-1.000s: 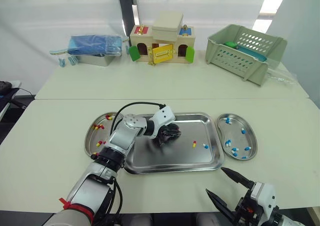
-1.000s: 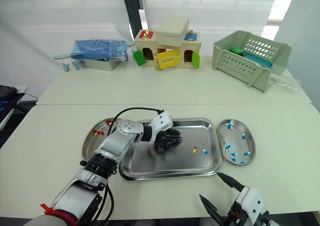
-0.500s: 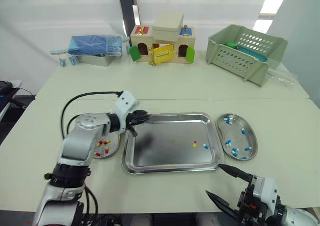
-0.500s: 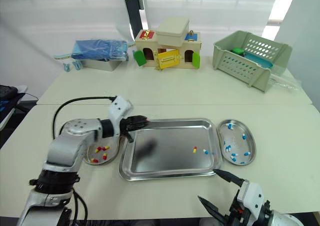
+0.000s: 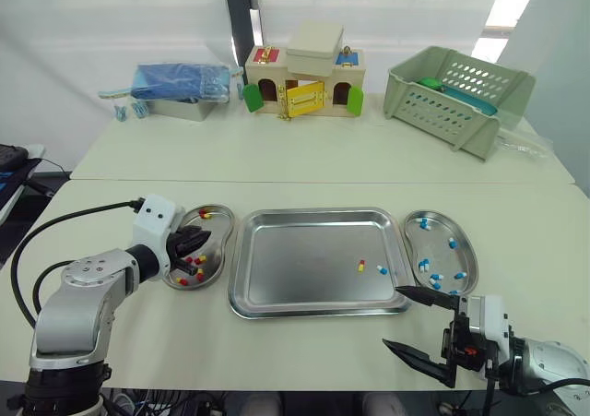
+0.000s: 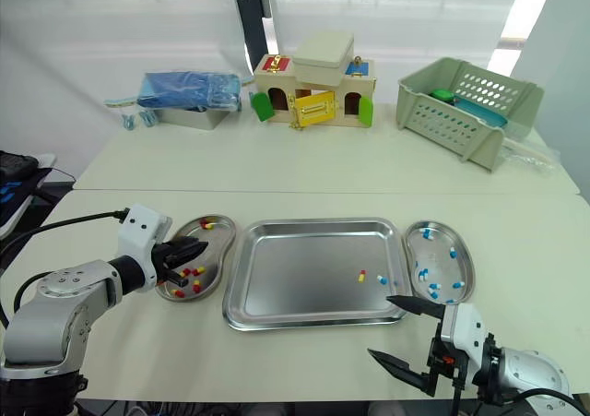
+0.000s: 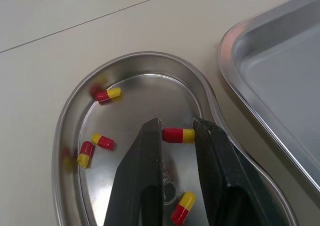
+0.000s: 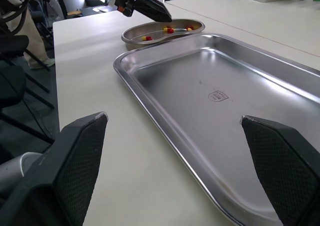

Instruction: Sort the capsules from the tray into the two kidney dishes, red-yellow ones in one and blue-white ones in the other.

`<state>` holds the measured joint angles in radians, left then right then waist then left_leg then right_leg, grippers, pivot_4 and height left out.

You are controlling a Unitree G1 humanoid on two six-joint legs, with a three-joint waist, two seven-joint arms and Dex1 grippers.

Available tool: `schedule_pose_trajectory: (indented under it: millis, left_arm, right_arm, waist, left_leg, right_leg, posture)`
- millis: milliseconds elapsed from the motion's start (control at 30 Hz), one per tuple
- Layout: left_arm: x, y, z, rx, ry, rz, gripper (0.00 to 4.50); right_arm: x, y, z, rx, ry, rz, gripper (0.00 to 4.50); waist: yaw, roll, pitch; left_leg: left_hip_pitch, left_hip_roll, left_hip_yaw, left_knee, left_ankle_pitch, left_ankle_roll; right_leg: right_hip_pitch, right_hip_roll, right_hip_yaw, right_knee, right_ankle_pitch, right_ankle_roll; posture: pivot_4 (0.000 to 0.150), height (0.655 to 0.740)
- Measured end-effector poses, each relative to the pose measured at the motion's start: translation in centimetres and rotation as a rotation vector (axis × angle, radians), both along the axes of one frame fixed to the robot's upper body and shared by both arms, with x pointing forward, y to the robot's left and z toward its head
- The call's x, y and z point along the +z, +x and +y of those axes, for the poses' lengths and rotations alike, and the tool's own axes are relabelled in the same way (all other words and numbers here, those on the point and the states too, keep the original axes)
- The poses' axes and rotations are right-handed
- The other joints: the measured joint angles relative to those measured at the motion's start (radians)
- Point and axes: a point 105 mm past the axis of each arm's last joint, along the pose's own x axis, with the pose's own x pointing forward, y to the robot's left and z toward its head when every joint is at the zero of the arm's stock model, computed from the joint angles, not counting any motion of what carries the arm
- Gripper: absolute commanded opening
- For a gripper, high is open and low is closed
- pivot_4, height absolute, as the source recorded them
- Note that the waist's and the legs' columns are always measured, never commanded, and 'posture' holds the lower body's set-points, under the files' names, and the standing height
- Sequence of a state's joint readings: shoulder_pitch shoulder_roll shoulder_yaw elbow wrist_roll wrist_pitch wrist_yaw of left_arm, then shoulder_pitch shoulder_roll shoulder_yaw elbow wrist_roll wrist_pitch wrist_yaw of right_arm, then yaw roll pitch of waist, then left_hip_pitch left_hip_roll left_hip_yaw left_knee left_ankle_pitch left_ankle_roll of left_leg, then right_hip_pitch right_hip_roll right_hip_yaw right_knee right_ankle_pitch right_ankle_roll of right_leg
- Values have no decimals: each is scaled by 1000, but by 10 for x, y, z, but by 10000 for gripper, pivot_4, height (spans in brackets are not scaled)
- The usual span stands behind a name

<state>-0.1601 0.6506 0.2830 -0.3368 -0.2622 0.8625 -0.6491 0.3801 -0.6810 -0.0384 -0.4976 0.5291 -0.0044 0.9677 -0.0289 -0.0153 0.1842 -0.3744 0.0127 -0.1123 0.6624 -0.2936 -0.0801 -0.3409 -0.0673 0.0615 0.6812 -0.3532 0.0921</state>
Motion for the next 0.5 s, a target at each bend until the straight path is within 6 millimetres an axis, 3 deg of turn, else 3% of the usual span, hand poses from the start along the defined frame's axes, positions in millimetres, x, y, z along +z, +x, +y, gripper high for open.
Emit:
schedule_pose_trajectory:
  millis: [67,167,400,500]
  left_arm:
    - [-2,-1,1,5,-3,6,9350]
    - [-3,-1,4,11,3,17,14420]
    - [-7,-2,6,13,-13,50,37310]
    - [-6,-2,5,0,-18,42,44677]
  right_arm:
    - [0,-1,0,5,0,2,45000]
    - [-1,-2,0,8,1,9,45000]
    - [-2,-3,-3,-11,2,13,45000]
    - [-3,-2,-5,-14,0,14,45000]
  waist:
    - [-1,0,0]
    - [-1,0,0]
    - [-1,0,0]
    - [-1,0,0]
  left_leg:
    - [0,0,0,0,0,0]
    - [0,0,0,0,0,0]
    - [0,0,0,0,0,0]
    - [0,0,0,0,0,0]
  right_leg:
    - [0,0,0,0,0,0]
    - [0,0,0,0,0,0]
    - [0,0,0,0,0,0]
    - [0,0,0,0,0,0]
  posture:
    - [1500,7400]
    - [1500,7400]
    - [1500,7400]
    - [1500,7400]
